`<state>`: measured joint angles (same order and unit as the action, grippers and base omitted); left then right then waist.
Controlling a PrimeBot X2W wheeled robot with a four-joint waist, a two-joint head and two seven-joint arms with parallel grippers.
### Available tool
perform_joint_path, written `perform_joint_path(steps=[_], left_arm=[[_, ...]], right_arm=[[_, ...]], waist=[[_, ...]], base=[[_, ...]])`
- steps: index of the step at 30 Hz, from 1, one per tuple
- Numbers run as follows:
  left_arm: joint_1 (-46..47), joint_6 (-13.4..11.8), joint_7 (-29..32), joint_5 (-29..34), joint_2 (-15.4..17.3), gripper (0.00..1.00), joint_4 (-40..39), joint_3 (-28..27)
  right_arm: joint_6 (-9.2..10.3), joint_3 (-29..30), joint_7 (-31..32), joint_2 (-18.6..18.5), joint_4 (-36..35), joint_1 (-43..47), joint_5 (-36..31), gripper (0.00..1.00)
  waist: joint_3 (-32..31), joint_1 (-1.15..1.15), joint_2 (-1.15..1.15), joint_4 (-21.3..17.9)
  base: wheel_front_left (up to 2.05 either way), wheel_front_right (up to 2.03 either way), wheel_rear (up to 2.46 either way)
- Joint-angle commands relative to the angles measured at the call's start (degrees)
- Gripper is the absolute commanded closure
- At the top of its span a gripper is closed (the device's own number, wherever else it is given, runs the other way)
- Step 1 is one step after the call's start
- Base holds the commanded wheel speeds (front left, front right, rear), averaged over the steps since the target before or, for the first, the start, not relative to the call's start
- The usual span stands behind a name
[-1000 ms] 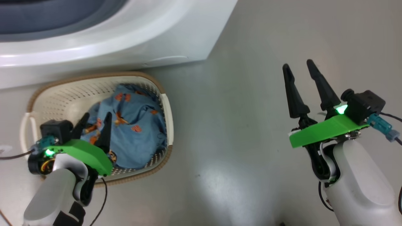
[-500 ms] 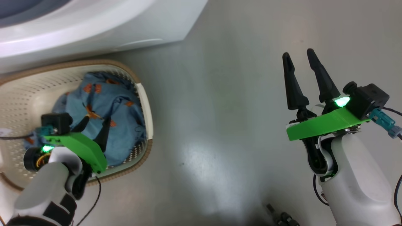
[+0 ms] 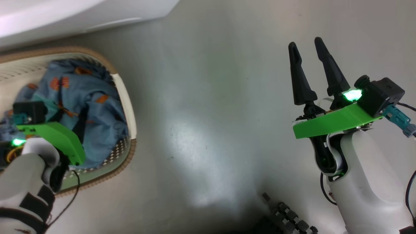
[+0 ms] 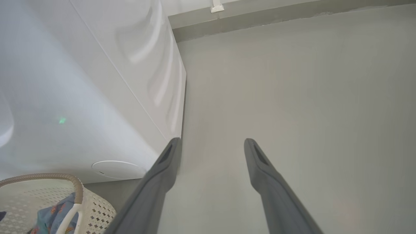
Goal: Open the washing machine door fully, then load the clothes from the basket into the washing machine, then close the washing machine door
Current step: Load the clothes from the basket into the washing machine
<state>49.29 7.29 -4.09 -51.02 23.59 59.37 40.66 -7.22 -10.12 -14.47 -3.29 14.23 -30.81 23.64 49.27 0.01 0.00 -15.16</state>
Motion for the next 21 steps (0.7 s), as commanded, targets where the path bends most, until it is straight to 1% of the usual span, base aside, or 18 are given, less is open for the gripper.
perform_joint_path(steps=[1,5,13,14,15,16,17,21], left_arm=[[0.58,0.19,0.04,-0.68,2.43,0.00,0.44,-0.56],[2.69,0.19,0.96,-1.23,3.19,0.00,2.38,0.71],[5.66,0.20,1.70,-1.91,3.10,0.00,7.06,1.82],[5.89,0.20,1.57,-1.98,2.97,0.15,7.54,1.93],[6.06,0.20,1.43,-2.12,2.85,0.54,7.93,2.01],[6.19,0.20,1.29,-2.26,2.74,0.78,8.25,2.11],[6.27,0.20,1.18,-2.38,2.63,1.00,8.51,2.23],[6.17,0.20,0.39,-3.01,2.32,1.00,8.96,3.06]], right_arm=[[-0.26,-1.12,-0.53,0.37,-1.47,1.01,-0.16,0.00],[-0.26,-1.72,-0.53,0.39,-1.85,0.74,0.86,0.00],[-0.26,-2.25,-0.53,0.40,-2.25,0.59,1.56,0.00],[-0.26,-2.23,-0.53,0.40,-2.27,0.60,1.58,0.00],[-0.26,-2.21,-0.53,0.40,-2.29,0.61,1.61,0.00],[-0.26,-2.19,-0.53,0.40,-2.29,0.63,1.63,0.00],[-0.26,-2.16,-0.53,0.40,-2.28,0.67,1.63,0.00],[-0.26,-1.97,-0.53,0.41,-1.97,0.72,1.72,0.00]], waist=[[2.09,0.00,0.00,-1.47],[3.68,0.00,0.00,-2.15],[5.03,0.00,0.00,-3.10],[5.07,0.00,0.00,-3.17],[5.06,0.00,0.00,-3.23],[5.03,0.00,0.00,-3.26],[4.96,0.00,0.00,-3.26],[3.90,0.00,0.00,-2.91]], base=[[0.00,0.00,0.00],[0.00,0.00,0.00],[0.00,0.00,0.00],[0.00,0.00,0.00],[0.00,0.00,0.00],[0.00,0.00,0.00],[0.00,0.00,0.00],[0.00,0.00,0.00]])
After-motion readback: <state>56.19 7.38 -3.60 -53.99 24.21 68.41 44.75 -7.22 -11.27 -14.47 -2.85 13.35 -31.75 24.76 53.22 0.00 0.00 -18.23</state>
